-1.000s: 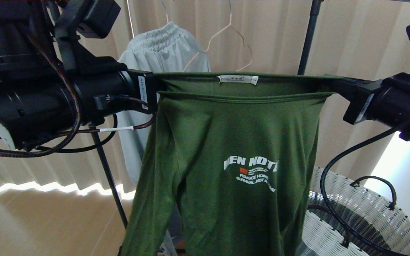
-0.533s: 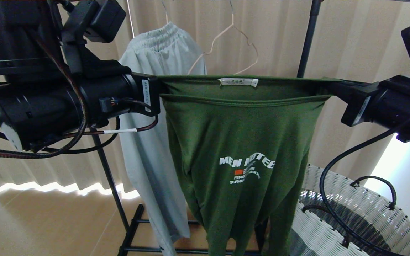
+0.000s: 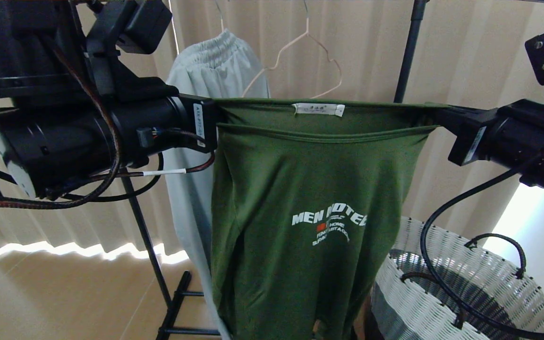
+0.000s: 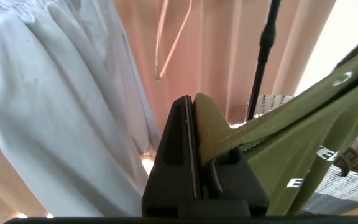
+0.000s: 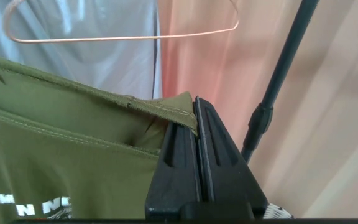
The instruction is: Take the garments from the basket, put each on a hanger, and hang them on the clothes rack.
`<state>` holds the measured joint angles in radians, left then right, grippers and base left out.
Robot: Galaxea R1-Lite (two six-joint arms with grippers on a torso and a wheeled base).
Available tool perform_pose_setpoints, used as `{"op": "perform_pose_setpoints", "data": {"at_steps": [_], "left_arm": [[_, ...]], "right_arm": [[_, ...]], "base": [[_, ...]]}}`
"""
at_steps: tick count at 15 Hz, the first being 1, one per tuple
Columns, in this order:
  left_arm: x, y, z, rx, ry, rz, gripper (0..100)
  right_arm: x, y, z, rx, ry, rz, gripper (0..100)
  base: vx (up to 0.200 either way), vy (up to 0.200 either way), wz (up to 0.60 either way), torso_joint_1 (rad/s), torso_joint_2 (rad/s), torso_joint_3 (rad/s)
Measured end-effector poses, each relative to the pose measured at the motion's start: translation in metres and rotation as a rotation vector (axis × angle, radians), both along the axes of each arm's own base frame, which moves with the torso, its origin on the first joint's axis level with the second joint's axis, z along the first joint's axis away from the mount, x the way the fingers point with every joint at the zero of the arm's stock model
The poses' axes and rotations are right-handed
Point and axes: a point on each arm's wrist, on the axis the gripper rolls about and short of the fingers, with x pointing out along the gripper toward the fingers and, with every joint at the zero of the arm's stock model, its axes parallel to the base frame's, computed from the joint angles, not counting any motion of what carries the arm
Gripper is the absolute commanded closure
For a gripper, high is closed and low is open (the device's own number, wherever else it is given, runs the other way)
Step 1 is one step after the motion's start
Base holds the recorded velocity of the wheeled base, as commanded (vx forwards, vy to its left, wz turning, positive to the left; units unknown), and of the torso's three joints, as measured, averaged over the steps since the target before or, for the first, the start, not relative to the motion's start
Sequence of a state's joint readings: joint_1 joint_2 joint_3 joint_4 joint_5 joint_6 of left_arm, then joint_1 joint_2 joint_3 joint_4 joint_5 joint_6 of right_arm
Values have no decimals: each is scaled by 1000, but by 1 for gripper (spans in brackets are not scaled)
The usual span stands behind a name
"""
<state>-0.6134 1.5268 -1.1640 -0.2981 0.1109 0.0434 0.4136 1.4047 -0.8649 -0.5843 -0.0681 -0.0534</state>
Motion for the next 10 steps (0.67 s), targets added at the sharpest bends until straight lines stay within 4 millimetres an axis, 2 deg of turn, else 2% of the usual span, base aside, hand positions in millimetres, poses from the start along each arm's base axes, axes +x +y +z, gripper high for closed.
{"op": "perform_pose_setpoints", "data": {"at_steps": [6, 8, 10], "left_arm": [[-1, -2, 2, -16, -21, -6, 100], [3, -5, 2, -17, -17, 4, 100], [13, -10, 1, -16, -14, 42, 100]], "right_arm": [[3, -2, 1, -1, 1, -10, 100], [-4, -4, 2, -8, 17, -9, 100], [-21, -10, 5, -24, 55, 1, 100]], "base": [[0, 0, 0, 0, 0, 0], [0, 0, 0, 0, 0, 0], [0, 0, 0, 0, 0, 0]]}}
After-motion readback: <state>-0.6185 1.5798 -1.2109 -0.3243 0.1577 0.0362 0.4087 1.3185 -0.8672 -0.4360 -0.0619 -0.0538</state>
